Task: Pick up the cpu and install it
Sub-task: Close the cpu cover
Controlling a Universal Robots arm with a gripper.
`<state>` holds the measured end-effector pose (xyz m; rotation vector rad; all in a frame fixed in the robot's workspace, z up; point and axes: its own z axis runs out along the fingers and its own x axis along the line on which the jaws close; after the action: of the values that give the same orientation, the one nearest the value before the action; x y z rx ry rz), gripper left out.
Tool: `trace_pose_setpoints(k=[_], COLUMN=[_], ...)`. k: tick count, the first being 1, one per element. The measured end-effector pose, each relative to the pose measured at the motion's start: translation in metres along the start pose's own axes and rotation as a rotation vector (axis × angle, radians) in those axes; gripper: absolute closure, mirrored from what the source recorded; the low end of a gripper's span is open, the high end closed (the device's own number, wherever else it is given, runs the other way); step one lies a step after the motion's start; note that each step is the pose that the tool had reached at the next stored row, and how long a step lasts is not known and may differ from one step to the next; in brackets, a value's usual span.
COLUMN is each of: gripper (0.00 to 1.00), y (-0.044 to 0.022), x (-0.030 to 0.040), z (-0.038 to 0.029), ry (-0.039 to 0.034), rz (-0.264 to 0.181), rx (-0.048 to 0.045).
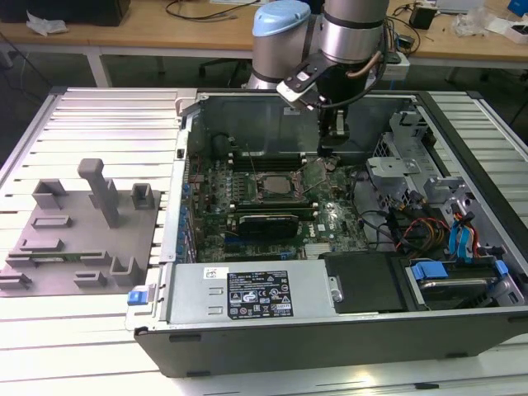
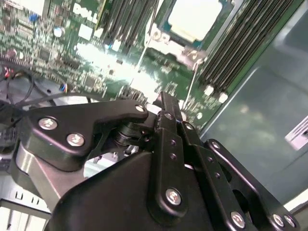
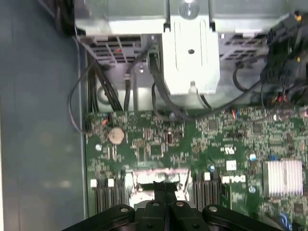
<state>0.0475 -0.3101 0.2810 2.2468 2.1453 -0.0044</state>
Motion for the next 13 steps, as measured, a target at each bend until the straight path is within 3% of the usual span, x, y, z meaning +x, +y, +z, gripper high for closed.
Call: trace_pose_setpoints(k=[2,6,9,13], gripper=[0.89,0.89,0.89,0.89], y=[0.0057,0.0234,0.0251,0.0249], x=[0.0003,0.0010,0.0010,0.0011], z=[0.0001,0.0005,0.0006,0.0082], ry=[0.0001,0.0001,-0.0001,0.0001], rz=[0.000,0.000,0.000,0.000], rx=[0.0000,0.0000,0.0001,0.0001])
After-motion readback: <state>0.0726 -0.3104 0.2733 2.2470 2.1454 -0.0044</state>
